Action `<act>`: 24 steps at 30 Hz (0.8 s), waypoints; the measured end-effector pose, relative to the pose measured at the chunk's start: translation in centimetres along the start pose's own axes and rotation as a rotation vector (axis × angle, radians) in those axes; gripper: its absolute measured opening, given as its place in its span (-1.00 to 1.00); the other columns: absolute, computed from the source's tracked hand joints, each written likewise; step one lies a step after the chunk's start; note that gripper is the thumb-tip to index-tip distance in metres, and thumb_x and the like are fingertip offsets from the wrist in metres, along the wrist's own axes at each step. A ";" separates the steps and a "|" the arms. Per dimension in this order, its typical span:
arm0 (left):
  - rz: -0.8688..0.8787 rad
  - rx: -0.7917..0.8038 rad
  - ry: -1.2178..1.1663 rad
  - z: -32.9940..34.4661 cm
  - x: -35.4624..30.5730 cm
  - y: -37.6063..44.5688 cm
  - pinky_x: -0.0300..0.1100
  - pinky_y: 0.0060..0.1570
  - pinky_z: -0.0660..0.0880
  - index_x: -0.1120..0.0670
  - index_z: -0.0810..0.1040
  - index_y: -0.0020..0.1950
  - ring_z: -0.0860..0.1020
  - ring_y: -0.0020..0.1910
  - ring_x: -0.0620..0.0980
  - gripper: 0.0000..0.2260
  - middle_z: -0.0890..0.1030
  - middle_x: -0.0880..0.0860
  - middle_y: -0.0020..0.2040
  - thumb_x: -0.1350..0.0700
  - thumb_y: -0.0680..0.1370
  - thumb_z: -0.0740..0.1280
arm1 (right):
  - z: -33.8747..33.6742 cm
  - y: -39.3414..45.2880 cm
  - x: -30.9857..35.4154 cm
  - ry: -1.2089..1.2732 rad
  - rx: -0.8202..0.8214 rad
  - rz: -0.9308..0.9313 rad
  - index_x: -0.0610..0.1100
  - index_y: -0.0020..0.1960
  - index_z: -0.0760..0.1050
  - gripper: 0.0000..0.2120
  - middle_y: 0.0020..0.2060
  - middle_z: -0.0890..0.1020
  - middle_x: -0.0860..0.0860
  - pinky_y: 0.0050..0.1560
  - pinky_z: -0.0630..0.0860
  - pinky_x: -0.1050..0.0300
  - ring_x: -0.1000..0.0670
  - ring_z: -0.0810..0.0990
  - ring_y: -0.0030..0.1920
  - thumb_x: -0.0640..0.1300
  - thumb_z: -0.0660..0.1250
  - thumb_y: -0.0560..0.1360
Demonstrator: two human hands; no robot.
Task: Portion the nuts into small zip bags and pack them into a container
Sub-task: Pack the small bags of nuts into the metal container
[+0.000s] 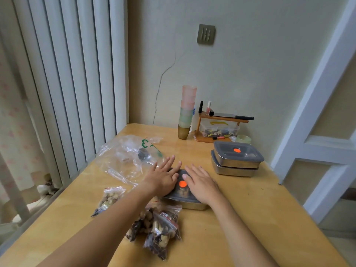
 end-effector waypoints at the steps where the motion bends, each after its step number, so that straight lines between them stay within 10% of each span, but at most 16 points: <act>1: 0.004 0.030 -0.004 0.0 0.1 0.2 0.13 0.59 -0.13 -0.12 -0.21 0.65 -0.27 0.62 -0.05 -0.50 -0.27 -0.02 0.65 -0.10 0.72 -0.18 | 0.0 0.1 0.0 -0.009 0.033 0.011 0.17 0.68 0.00 -0.45 0.67 -0.01 0.18 0.60 0.01 -0.22 0.04 -0.11 0.66 0.25 -0.09 0.72; 8: -0.040 -0.044 0.033 0.2 -0.3 0.0 0.15 0.59 -0.14 -0.12 -0.14 0.66 -0.28 0.62 0.07 -0.50 -0.23 0.11 0.65 -0.11 0.71 -0.13 | 0.1 0.1 0.1 -0.029 -0.017 0.018 0.15 0.63 0.14 -0.44 0.55 0.27 0.06 0.49 0.24 -0.12 -0.05 0.17 0.55 0.29 0.03 0.67; 13: 0.097 -0.315 -0.095 -1.2 -1.2 -2.3 0.07 0.44 0.24 -0.04 0.40 0.45 0.30 0.46 0.07 -0.61 0.36 0.05 0.45 -0.14 0.67 0.10 | 0.3 -1.6 0.0 0.251 -0.217 0.286 -0.05 0.52 0.29 -0.30 0.41 0.27 -0.13 0.40 0.35 -0.07 -0.18 0.25 0.46 0.34 0.29 0.55; 18: 0.332 0.086 -0.022 -0.6 -0.6 -4.4 0.16 0.58 -0.21 -0.08 -0.08 0.67 -0.15 0.63 0.02 -0.08 -0.08 0.00 0.65 -0.45 0.47 0.23 | 0.9 -3.3 -0.3 0.510 -0.309 0.351 -0.10 0.53 0.23 -0.45 0.39 0.42 -0.18 0.30 0.44 -0.05 -0.20 0.44 0.37 0.07 0.29 0.64; 24: 0.289 -0.022 0.015 -0.2 -1.5 -2.3 0.16 0.58 -0.15 -0.10 -0.04 0.67 -0.12 0.64 0.00 -0.30 -0.03 0.01 0.66 -0.18 0.64 0.25 | -0.1 -2.3 -1.5 0.502 -0.317 0.316 -0.07 0.48 0.36 -0.57 0.40 0.49 -0.10 0.33 0.42 0.00 -0.13 0.44 0.40 -0.02 0.30 0.65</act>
Point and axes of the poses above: each hand's wrist, its own y-axis towards the middle knuckle, its own z-axis out of the palm, x = y × z, the point moved 1 cm from there along y, towards the middle knuckle
